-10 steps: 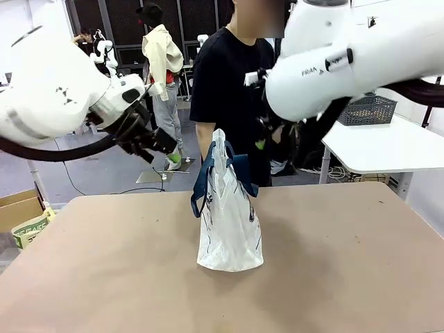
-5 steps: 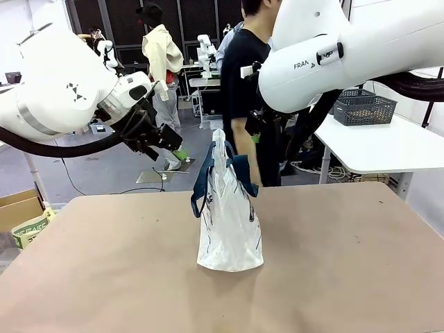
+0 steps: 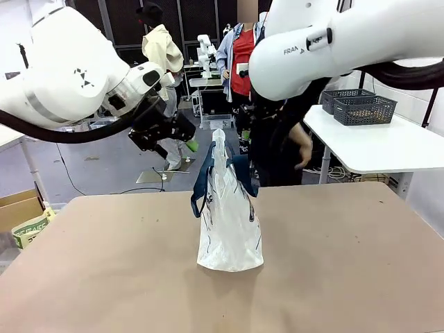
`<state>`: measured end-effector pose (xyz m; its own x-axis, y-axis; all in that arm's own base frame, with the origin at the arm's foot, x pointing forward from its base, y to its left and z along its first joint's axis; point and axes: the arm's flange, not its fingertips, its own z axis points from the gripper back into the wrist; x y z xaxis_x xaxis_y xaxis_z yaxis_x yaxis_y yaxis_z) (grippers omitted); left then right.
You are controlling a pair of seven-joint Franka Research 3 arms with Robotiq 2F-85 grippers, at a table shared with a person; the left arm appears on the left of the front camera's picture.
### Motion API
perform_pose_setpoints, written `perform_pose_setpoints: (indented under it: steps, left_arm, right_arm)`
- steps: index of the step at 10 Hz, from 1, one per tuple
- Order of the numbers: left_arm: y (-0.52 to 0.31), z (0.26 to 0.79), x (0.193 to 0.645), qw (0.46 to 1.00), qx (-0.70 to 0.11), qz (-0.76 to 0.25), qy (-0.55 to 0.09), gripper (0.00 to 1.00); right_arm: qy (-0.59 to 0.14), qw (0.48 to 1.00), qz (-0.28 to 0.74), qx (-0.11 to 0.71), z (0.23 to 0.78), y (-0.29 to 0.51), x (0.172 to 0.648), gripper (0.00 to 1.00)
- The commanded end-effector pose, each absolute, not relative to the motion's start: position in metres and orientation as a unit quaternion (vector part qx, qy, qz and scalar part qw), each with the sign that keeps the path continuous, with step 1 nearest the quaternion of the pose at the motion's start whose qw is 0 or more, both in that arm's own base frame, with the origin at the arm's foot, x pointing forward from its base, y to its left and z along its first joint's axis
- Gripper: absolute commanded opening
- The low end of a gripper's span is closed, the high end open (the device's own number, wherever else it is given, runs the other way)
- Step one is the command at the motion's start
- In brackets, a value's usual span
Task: Transfer purchased items from the store into the shopping bag.
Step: Open the Reusable shopping bag in the center of the table.
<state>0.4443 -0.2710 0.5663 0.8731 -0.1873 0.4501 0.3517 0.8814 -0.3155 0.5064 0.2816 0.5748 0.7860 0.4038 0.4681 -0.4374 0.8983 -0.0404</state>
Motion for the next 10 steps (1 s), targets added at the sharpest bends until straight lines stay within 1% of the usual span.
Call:
perform_pose_setpoints:
  steps: [1,3,5,6,7,10]
  left_arm:
    - [-0.285,0.572,0.451,0.954,-0.205,-0.118,-0.182,1.00]
    - [-0.300,0.572,0.447,0.955,-0.214,-0.130,-0.159,1.00]
    - [-0.306,0.567,0.441,0.954,-0.210,-0.156,-0.146,1.00]
    - [-0.302,0.567,0.443,0.955,-0.207,-0.136,-0.165,1.00]
    - [-0.302,0.567,0.443,0.955,-0.207,-0.136,-0.165,1.00]
    - [-0.310,0.560,0.440,0.957,-0.207,-0.142,-0.145,1.00]
  right_arm:
    - [-0.206,0.957,0.200,0.052,0.575,0.302,0.515,1.00]
    - [-0.200,0.958,0.194,0.064,0.571,0.311,0.514,1.00]
    - [-0.213,0.956,0.185,0.081,0.569,0.312,0.514,1.00]
    - [-0.205,0.956,0.203,0.057,0.567,0.310,0.511,1.00]
    - [-0.205,0.956,0.203,0.057,0.567,0.310,0.511,1.00]
    - [-0.217,0.956,0.179,0.083,0.568,0.312,0.513,1.00]
